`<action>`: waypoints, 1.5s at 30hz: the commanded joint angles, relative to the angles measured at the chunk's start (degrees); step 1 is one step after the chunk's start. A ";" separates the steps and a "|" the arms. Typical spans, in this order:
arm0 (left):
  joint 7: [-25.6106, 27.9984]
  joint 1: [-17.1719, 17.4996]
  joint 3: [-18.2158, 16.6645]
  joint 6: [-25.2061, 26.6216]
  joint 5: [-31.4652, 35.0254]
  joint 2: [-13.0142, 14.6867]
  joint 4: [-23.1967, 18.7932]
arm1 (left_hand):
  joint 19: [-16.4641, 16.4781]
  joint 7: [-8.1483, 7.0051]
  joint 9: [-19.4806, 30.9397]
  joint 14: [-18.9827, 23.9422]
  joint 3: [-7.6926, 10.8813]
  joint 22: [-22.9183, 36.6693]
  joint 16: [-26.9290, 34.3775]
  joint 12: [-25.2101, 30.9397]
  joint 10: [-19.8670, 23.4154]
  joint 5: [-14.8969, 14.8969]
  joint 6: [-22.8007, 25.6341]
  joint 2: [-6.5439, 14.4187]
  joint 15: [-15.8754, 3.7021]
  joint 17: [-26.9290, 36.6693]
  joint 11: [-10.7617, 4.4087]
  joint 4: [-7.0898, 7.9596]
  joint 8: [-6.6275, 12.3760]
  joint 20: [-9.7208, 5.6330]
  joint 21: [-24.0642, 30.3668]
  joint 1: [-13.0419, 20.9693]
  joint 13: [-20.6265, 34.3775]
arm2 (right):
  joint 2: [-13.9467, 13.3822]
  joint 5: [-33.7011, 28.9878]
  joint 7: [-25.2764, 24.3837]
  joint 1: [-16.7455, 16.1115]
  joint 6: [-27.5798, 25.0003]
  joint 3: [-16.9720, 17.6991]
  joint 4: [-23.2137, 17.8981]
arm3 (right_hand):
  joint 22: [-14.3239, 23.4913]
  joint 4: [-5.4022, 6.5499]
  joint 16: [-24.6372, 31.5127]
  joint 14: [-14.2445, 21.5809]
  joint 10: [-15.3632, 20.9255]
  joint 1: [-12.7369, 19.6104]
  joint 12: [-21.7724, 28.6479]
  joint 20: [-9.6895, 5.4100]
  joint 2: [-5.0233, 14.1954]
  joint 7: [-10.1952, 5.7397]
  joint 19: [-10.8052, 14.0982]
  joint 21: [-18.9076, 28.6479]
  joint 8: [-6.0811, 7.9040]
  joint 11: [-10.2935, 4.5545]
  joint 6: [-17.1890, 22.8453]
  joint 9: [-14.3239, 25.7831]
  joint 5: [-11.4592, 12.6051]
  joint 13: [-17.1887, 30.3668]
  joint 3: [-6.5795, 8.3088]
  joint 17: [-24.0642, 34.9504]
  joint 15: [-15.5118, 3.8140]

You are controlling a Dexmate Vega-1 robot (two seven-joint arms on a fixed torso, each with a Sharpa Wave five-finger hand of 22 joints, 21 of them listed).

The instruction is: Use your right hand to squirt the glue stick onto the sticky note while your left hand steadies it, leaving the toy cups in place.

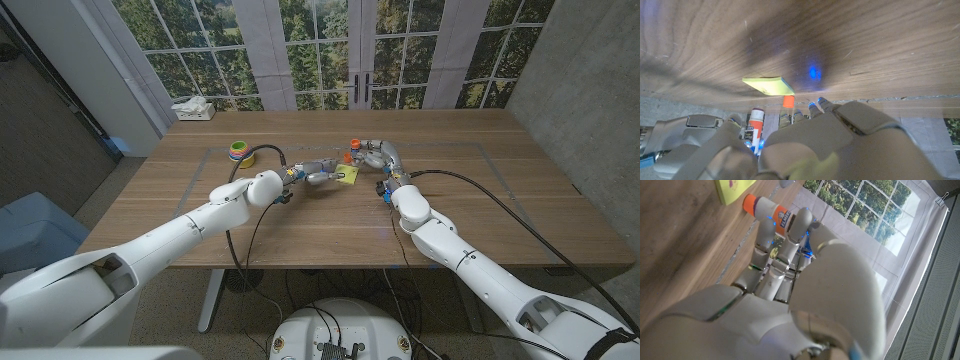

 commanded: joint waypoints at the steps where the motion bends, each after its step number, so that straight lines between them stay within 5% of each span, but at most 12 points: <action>1: 3.73 2.13 -2.72 -4.54 -5.18 -0.44 1.43 | -15.27 -0.62 0.14 -9.71 0.06 0.12 -0.12 -0.04 -5.73 0.15 -3.05 1.02 -0.05 0.17 0.06 -0.63 0.32 -0.16 -0.01 -0.09 0.17 | -0.20 -0.65 -1.11 -0.43 -0.11 0.39 -1.10 | -0.01 0.87 0.29 0.76 7.88 0.14 1.34 -7.61 -0.03 -0.27 0.56 -0.13 0.47 -2.71 4.22 0.08 -0.22 11.83 0.95 0.13 0.11; 26: 10.16 7.14 -8.25 -16.92 -14.88 -1.47 4.90 | -12.63 -1.01 0.12 -8.69 0.13 0.08 0.75 0.88 -6.27 0.16 -3.26 1.60 -1.17 0.13 -0.50 -0.97 1.26 -0.08 0.98 0.11 0.14 | -2.41 -7.04 -7.48 -2.20 -5.47 0.72 -6.97 | -0.77 0.91 -0.98 0.68 8.99 0.37 0.61 -7.54 -1.62 -1.22 0.80 -1.20 0.67 -3.18 6.53 -0.82 -1.10 11.74 2.51 -0.62 0.24; 45: 8.94 9.33 -11.42 -20.24 -22.37 -2.28 5.68 | -10.90 -1.05 0.11 -7.28 0.46 0.03 0.98 1.40 -4.67 0.13 -2.36 1.95 -1.40 0.06 -0.85 -1.65 1.59 0.11 1.24 0.68 0.10 | -5.05 -17.29 -16.07 -4.69 -11.37 0.33 -10.97 | -0.76 1.09 -1.53 0.57 9.30 0.18 0.09 -7.66 -1.72 -1.10 0.76 -1.39 0.41 -3.13 6.87 -1.30 -1.25 11.53 3.51 -0.79 0.23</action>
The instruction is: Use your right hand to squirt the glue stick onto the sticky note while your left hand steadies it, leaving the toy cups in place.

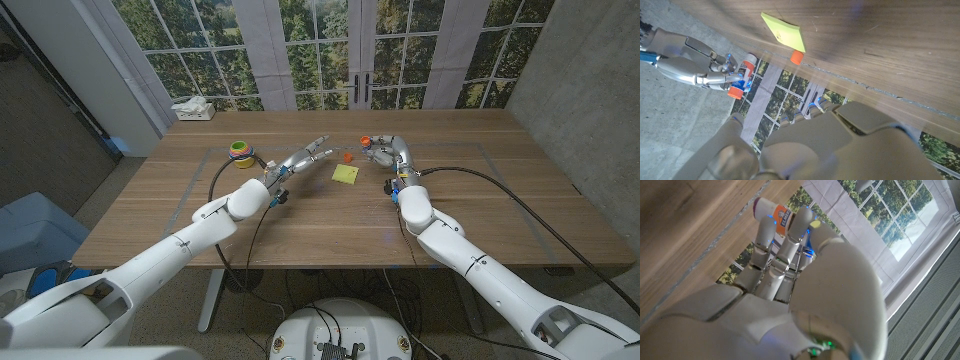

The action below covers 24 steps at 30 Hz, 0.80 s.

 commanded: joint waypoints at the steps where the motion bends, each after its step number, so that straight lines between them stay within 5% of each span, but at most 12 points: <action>1: -0.93 1.49 -2.14 -3.11 -5.92 -0.77 0.96 | -10.75 -0.65 0.13 -7.15 0.25 0.02 0.32 0.51 -4.08 0.13 -0.05 0.59 -1.36 0.08 -0.43 -0.53 0.28 0.17 0.26 0.10 0.12 | -1.78 -7.11 -5.75 -1.76 -4.51 -0.51 -2.91 | 0.04 1.98 -0.34 -0.31 8.63 0.03 -0.07 -7.80 -0.15 -0.81 0.48 -0.30 0.05 -3.13 5.43 0.18 -0.04 9.65 2.68 -0.07 0.03; 11: -3.04 2.25 -3.53 -4.96 -11.08 -1.59 1.91 | -8.26 -0.61 0.11 -5.44 0.38 -0.02 0.49 1.02 -1.74 0.02 1.57 0.56 -1.84 0.05 -1.18 -1.23 0.59 0.45 0.65 0.36 0.07 | -3.73 -10.94 -8.28 -3.93 -9.43 -0.31 -5.94 | 0.08 2.09 -0.68 -0.42 8.66 -0.25 -0.40 -7.88 -0.11 -0.85 0.35 -0.34 -0.13 -3.06 5.54 -0.09 -0.06 9.51 3.11 -0.23 0.04; 15: -3.86 2.64 -3.91 -5.59 -12.70 -1.75 1.90 | -7.63 -0.19 0.04 -4.72 0.41 -0.03 0.34 1.00 -0.49 -0.07 3.79 0.45 -2.18 0.03 -3.65 -1.74 0.97 0.49 0.38 0.38 0.03 | -4.28 -12.49 -9.47 -4.68 -11.25 -0.33 -6.92 | 0.12 2.18 -0.88 -0.49 8.45 -0.40 -0.60 -7.98 0.01 -0.90 0.18 -0.35 -0.28 -3.10 5.44 -0.21 -0.09 9.50 3.28 -0.38 0.05; 19: -4.50 3.03 -4.41 -6.67 -14.56 -2.23 2.36 | -6.34 0.98 -0.01 -4.15 0.42 -0.04 0.32 1.02 0.31 -0.09 4.14 0.42 -2.75 0.02 -2.83 -2.00 0.76 0.15 0.58 0.35 0.01 | -4.91 -14.78 -10.65 -5.06 -13.41 -0.75 -7.69 | 0.15 2.17 -1.03 -0.54 8.32 -0.43 -0.85 -8.02 0.09 -0.91 0.06 -0.36 -0.41 -3.01 5.34 -0.31 -0.10 9.30 3.44 -0.48 0.04; 24: -5.52 3.36 -4.73 -7.36 -16.56 -2.75 3.09 | -1.13 2.30 -0.06 -3.11 0.65 -0.09 0.05 0.65 1.57 -0.08 5.24 0.70 -5.18 -0.06 -2.67 -2.82 0.38 -4.07 1.41 0.46 -0.02 | -5.84 -16.86 -11.39 -5.61 -15.53 -1.10 -8.50 | 0.20 2.21 -1.25 -0.74 7.88 -0.56 -1.08 -8.08 0.23 -0.98 -0.15 -0.35 -0.60 -2.96 5.19 -0.45 -0.10 9.39 3.67 -0.51 0.10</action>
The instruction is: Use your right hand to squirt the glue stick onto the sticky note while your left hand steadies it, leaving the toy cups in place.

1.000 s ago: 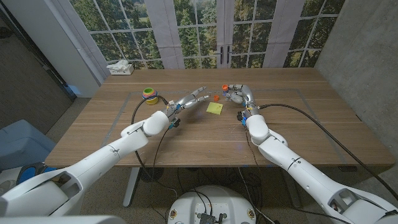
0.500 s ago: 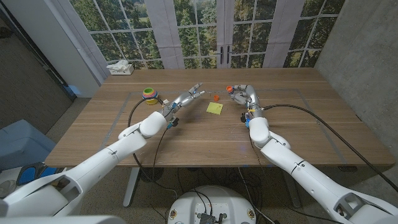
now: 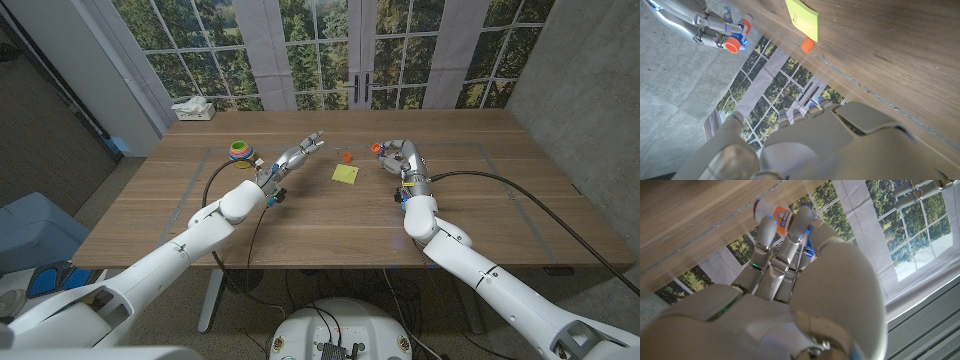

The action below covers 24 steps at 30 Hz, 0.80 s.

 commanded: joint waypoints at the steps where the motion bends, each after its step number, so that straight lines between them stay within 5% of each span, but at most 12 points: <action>1: -4.48 1.17 -1.27 -5.05 -12.08 -1.15 1.12 | -0.94 1.26 0.08 -3.02 0.33 -0.09 -0.24 -0.20 1.10 -0.07 0.64 0.52 -5.23 -0.08 0.08 -0.82 -0.06 -4.95 0.73 0.26 0.13 | -4.59 -5.32 -2.61 -4.26 -5.82 -0.76 -6.37 | 0.21 2.61 -0.45 -0.39 7.11 -0.58 -0.05 -8.11 0.29 -0.34 -0.20 0.11 -0.13 -2.45 3.95 0.05 0.25 9.17 3.35 0.00 0.13; 7: -4.67 1.35 -1.49 -6.77 -12.70 -1.70 2.11 | 2.69 4.68 0.07 -1.53 0.57 -0.14 -0.22 -0.44 1.89 -0.04 1.02 0.92 -5.37 -0.12 1.89 -1.54 -0.32 -8.87 0.83 0.34 0.15 | -5.56 -6.55 -1.95 -4.67 -8.51 -1.08 -7.57 | 0.29 2.60 -0.80 -0.81 6.65 -0.57 -0.35 -8.21 0.54 -0.39 -0.59 0.13 -0.34 -2.46 3.76 -0.09 0.30 9.12 3.59 -0.10 0.10; 11: -4.95 1.59 -1.74 -7.47 -13.75 -2.22 2.66 | 4.50 5.97 0.07 -0.52 0.93 -0.10 -0.13 -0.26 2.90 0.09 1.78 1.91 -5.48 -0.10 2.34 -1.44 -0.21 -9.85 0.96 0.23 0.17 | -6.32 -8.36 -2.04 -4.74 -10.52 -1.61 -8.32 | 0.32 2.60 -0.95 -0.96 6.64 -0.61 -0.51 -8.21 0.67 -0.38 -0.76 0.16 -0.47 -2.43 3.62 -0.17 0.35 8.92 3.70 -0.13 0.09; 19: -5.72 1.68 -1.93 -8.73 -15.08 -3.00 3.80 | 7.56 7.01 0.07 1.32 2.64 -0.07 -0.06 -0.22 4.55 0.97 3.11 6.98 -5.38 0.11 3.40 1.43 -0.33 -10.52 0.85 -0.80 0.14 | -8.26 -13.09 -1.44 -4.44 -15.10 -3.42 -9.47 | 0.42 2.64 -1.30 -1.41 6.39 -0.79 -0.73 -8.24 0.87 -0.36 -1.24 0.23 -0.72 -2.62 3.37 -0.34 0.43 8.81 3.81 -0.22 0.06; 24: -5.63 1.72 -2.01 -8.93 -15.15 -3.20 3.98 | 7.88 7.13 0.08 1.52 3.07 -0.07 -0.10 -0.26 4.73 1.17 3.32 7.64 -5.38 0.13 3.48 2.15 -0.36 -10.55 0.72 -0.88 0.14 | -9.71 -16.26 -0.26 -3.92 -17.71 -4.75 -10.15 | 0.48 2.63 -1.51 -1.61 6.24 -0.86 -0.91 -8.23 1.00 -0.50 -1.49 0.33 -0.87 -2.62 3.24 -0.46 0.48 8.66 3.82 -0.32 0.01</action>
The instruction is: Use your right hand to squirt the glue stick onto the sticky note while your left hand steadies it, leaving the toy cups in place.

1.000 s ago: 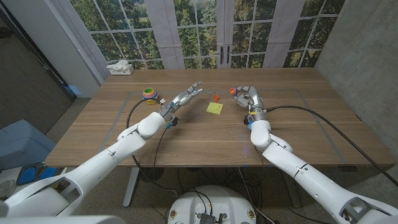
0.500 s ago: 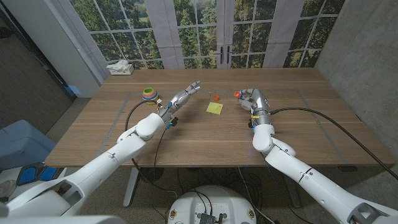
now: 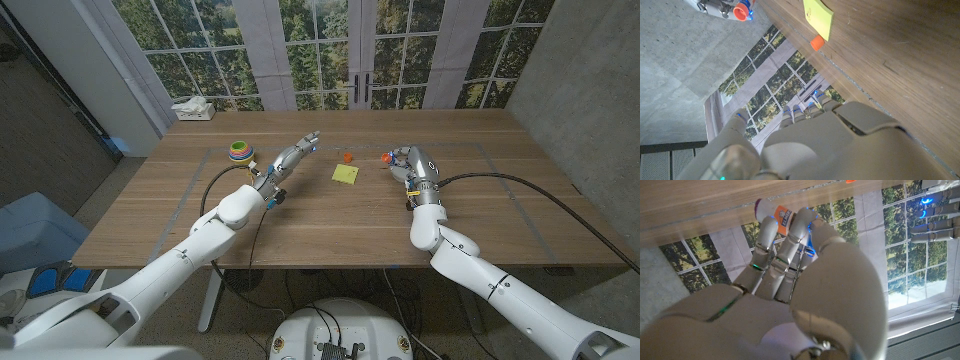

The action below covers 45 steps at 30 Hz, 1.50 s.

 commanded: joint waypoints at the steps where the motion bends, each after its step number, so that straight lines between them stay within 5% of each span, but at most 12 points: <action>1: -0.60 0.26 -0.37 -1.88 -1.68 -0.95 1.23 | 0.55 0.33 0.07 0.38 0.22 0.22 0.16 0.00 0.32 0.36 0.23 5.73 -5.28 0.26 0.14 0.68 -0.13 -10.14 0.14 -0.44 0.13 | -3.53 -7.04 1.74 0.58 -6.71 -2.94 -2.21 | 0.34 2.90 -0.13 -0.39 5.18 -0.22 0.16 -8.31 1.22 -0.07 -0.36 0.36 0.18 -2.24 2.37 0.05 0.32 8.65 3.51 0.09 -0.02; 23: -2.36 0.14 -1.02 -3.28 -4.40 -1.77 2.42 | 0.90 -0.01 0.05 0.89 0.98 0.13 -0.07 -0.09 0.78 0.56 0.67 4.89 -5.63 0.07 -0.58 0.98 -0.20 -9.87 -0.46 0.11 0.12 | -6.82 -16.53 7.34 2.87 -13.21 -7.64 -2.21 | 0.47 2.93 -0.69 -1.33 4.54 -0.67 -0.43 -8.32 1.23 -0.08 -1.35 0.61 -0.43 -2.05 1.70 -0.45 0.62 7.92 3.55 0.29 0.06; 45: -1.58 1.58 -1.75 -2.80 -4.53 -0.93 0.74 | 1.45 -0.12 0.03 1.23 1.59 0.09 -0.28 -0.15 1.35 0.57 1.19 4.21 -5.72 -0.04 -0.58 0.60 -0.24 -9.86 -0.89 0.71 0.11 | -7.29 -25.50 16.26 6.18 -19.98 -12.44 -1.40 | 0.55 2.98 -0.61 -1.52 4.21 -1.41 -0.14 -8.28 1.10 -0.67 -2.23 0.77 -0.79 -2.25 1.35 -0.88 1.64 8.40 3.42 0.98 -0.04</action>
